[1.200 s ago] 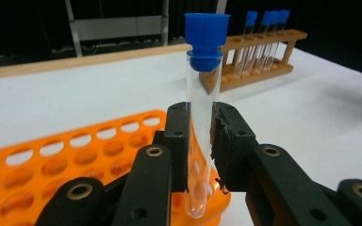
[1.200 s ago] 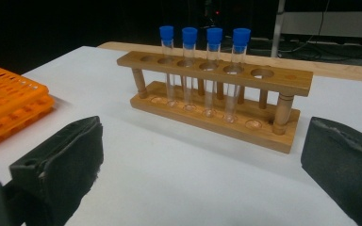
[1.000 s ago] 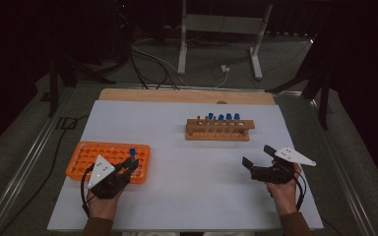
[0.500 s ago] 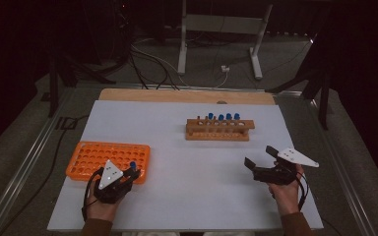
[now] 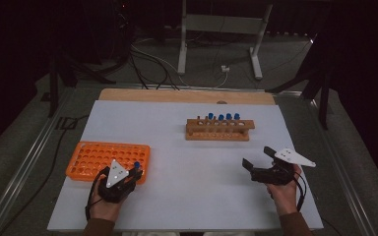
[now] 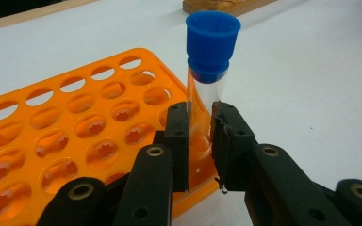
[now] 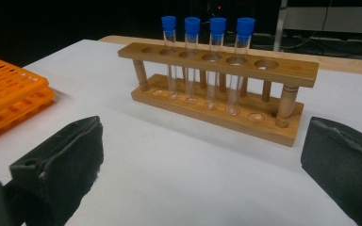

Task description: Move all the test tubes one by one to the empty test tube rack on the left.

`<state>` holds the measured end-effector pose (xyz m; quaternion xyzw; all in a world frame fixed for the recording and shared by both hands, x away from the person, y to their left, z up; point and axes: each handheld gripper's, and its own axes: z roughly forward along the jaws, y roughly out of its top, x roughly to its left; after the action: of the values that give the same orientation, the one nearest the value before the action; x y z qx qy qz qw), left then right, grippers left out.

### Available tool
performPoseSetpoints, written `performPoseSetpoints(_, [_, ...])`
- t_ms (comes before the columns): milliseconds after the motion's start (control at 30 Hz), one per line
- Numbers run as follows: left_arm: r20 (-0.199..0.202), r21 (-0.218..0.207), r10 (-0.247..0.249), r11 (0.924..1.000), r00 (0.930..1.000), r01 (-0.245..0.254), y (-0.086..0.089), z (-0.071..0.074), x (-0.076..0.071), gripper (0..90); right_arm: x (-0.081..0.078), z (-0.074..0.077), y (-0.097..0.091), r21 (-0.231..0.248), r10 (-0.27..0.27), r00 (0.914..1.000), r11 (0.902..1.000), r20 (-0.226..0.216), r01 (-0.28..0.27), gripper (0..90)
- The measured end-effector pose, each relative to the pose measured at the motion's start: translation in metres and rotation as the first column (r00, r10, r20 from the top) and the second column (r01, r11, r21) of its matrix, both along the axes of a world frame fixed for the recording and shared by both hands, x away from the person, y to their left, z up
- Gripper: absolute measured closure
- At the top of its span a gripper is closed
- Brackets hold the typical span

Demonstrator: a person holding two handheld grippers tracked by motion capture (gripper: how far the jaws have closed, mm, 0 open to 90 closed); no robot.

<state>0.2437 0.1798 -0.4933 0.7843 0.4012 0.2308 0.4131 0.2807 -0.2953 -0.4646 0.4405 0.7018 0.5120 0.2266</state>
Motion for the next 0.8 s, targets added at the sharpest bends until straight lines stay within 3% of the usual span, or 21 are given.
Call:
performPoseSetpoints(133, [-0.003, -0.005, -0.003, 1.0000, 1.0000, 0.003, 0.001, -0.001, -0.001, 78.1, 0.000, 0.000, 0.000, 0.002, 0.001, 1.0000, 1.0000, 0.000, -0.001, 0.1])
performPoseSetpoints(200, [-0.010, -0.038, -0.003, 0.9993, 0.9999, 0.002, 0.003, -0.002, -0.001, 76.0, 0.000, 0.000, 0.000, 0.002, 0.000, 1.0000, 1.0000, 0.001, 0.000, 0.1])
performPoseSetpoints(300, [-0.016, -0.079, -0.012, 0.9968, 0.9998, 0.010, 0.007, -0.002, -0.003, 61.0, 0.000, 0.000, 0.000, 0.002, 0.001, 1.0000, 1.0000, 0.005, -0.001, 0.1])
performPoseSetpoints(400, [0.004, -0.116, -0.005, 0.9932, 1.0000, 0.006, 0.010, 0.002, -0.006, 51.8, 0.000, 0.000, 0.000, 0.005, 0.000, 1.0000, 1.0000, 0.004, 0.000, 0.1])
performPoseSetpoints(467, [0.022, -0.142, 0.000, 0.9899, 0.9998, 0.003, 0.014, 0.004, -0.008, 48.3, 0.000, 0.001, 0.001, 0.006, 0.000, 1.0000, 1.0000, 0.003, 0.000, 0.1])
performPoseSetpoints(567, [0.026, -0.211, -0.002, 0.9775, 0.9997, 0.008, 0.021, 0.007, -0.008, 45.0, 0.000, 0.002, 0.003, 0.005, 0.002, 0.9999, 1.0000, 0.010, -0.002, 0.1])
performPoseSetpoints(600, [0.032, -0.229, 0.006, 0.9734, 0.9995, 0.002, 0.022, 0.008, -0.008, 43.2, 0.001, 0.004, 0.003, 0.006, 0.002, 0.9999, 1.0000, 0.012, -0.002, 0.1])
performPoseSetpoints(800, [0.076, -0.248, 0.101, 0.9654, 0.9919, -0.079, 0.028, 0.013, -0.011, 21.0, 0.007, 0.015, 0.006, 0.005, 0.002, 0.9994, 1.0000, 0.035, -0.002, 0.1])
